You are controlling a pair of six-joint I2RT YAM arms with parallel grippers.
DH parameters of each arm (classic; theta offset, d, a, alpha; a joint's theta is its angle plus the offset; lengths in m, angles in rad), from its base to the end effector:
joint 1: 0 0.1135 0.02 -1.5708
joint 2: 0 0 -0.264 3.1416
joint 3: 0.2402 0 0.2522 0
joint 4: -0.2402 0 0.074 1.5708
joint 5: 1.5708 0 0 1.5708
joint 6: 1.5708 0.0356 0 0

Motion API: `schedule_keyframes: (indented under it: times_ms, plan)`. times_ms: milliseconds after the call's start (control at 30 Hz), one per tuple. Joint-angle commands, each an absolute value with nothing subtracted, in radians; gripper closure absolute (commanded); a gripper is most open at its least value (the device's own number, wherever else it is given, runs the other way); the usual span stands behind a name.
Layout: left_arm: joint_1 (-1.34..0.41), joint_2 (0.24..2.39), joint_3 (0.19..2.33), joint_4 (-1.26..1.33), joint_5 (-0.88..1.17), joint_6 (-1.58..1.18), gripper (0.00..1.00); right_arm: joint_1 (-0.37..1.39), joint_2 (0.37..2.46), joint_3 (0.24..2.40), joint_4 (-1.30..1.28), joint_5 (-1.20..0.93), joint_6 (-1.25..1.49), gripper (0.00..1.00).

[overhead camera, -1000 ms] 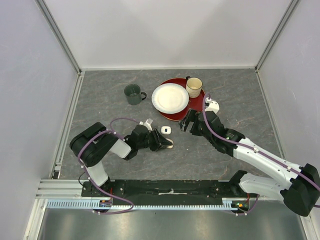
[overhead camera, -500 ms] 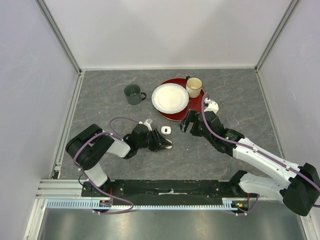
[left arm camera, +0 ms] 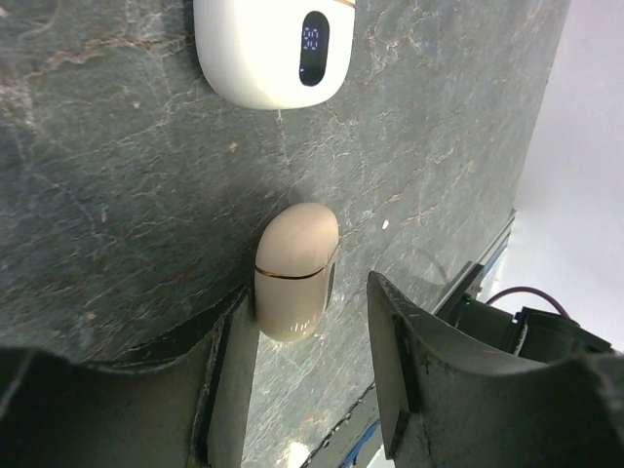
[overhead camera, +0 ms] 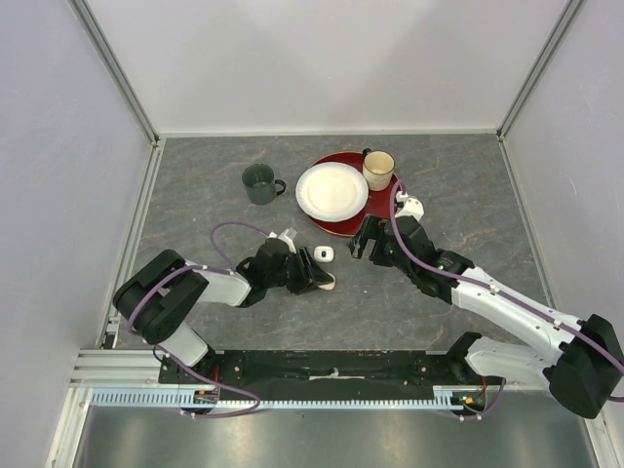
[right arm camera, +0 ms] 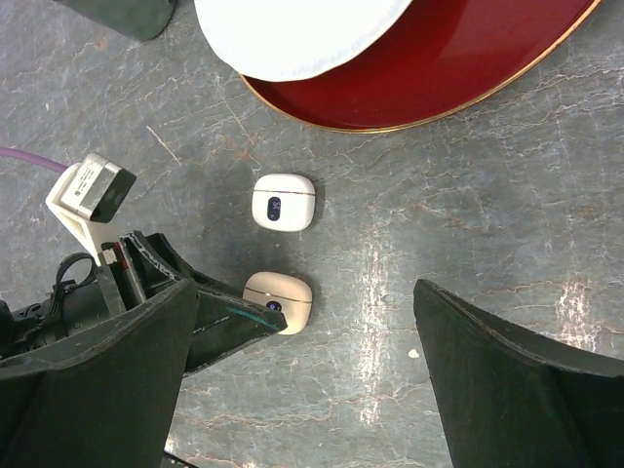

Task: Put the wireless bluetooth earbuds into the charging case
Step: Place the charging case at the center of the board, then reset both arms

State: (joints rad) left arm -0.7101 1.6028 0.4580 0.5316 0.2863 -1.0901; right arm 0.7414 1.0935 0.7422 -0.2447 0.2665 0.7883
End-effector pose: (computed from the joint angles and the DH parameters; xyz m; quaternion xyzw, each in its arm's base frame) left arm 0.2003 -0.1854 0.1169 -0.1014 0.8751 -0.4359 0.1842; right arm 0.1826 0.1545 0.2592 0.0827 0.8740 0.2367 0.4162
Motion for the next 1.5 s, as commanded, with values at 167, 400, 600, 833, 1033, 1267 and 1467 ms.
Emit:
schedule_keyframes:
  times_ms: [167, 400, 600, 833, 1033, 1267, 1467]
  plan:
    - [-0.712, 1.480, 0.479, 0.243, 0.111, -0.899, 0.43, 0.733, 1.091, 0.764, -0.201, 0.270, 0.755, 0.02]
    - [-0.718, 1.296, 0.485, 0.060, -0.102, -0.795, 0.42, 0.730, 1.098, 0.769, -0.199, 0.270, 0.744, 0.02]
    - [-0.723, 1.066, 0.462, -0.051, -0.306, -0.685, 0.32, 0.729, 1.103, 0.778, -0.201, 0.284, 0.700, 0.02]
    - [-0.719, 0.827, 0.431, 0.101, -0.297, -0.313, 0.14, 0.683, 1.204, 0.903, -0.239, 0.066, 0.350, 0.02]
    - [-0.675, 0.831, 0.554, 0.012, -0.243, -0.146, 0.00, 0.465, 1.272, 0.954, -0.291, -0.028, 0.340, 0.02]
    - [-0.252, 0.928, 0.678, 0.087, 0.264, -0.287, 0.00, 0.177, 1.304, 0.973, -0.284, -0.135, 0.422, 0.02]
    - [-0.117, 0.985, 0.739, 0.051, 0.316, -0.298, 0.00, 0.137, 1.194, 0.853, -0.154, 0.219, 0.436, 0.02]
